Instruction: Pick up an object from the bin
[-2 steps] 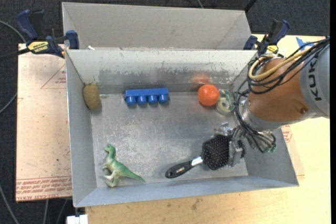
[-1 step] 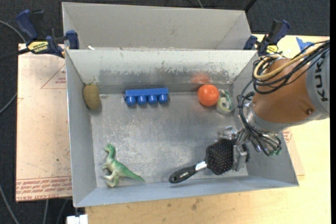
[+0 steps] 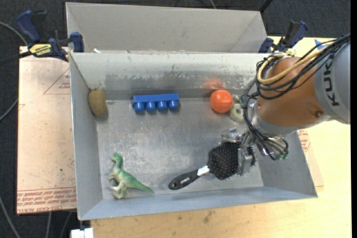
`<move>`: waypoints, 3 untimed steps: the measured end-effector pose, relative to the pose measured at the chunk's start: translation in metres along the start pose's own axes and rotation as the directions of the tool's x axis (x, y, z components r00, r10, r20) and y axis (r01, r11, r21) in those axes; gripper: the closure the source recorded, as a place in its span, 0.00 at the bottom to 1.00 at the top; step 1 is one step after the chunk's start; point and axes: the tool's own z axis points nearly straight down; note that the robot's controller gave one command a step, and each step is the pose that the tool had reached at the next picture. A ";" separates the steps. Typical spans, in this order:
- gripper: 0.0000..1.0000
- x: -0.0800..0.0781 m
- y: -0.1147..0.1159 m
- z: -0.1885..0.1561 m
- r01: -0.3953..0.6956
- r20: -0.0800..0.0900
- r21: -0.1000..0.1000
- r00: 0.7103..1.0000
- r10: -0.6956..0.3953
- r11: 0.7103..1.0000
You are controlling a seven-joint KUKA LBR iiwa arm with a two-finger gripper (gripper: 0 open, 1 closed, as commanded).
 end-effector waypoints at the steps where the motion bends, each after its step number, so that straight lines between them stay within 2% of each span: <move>1: 1.00 0.001 0.003 -0.014 0.004 -0.024 -0.011 1.000 -0.004 1.000; 2: 1.00 0.010 -0.014 -0.005 0.010 -0.001 0.000 1.000 -0.010 1.000; 3: 1.00 0.021 -0.008 -0.010 0.011 -0.027 -0.012 1.000 -0.011 1.000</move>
Offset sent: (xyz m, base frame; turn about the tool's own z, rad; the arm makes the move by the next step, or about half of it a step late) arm -0.0229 -0.0322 -0.0566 -0.0183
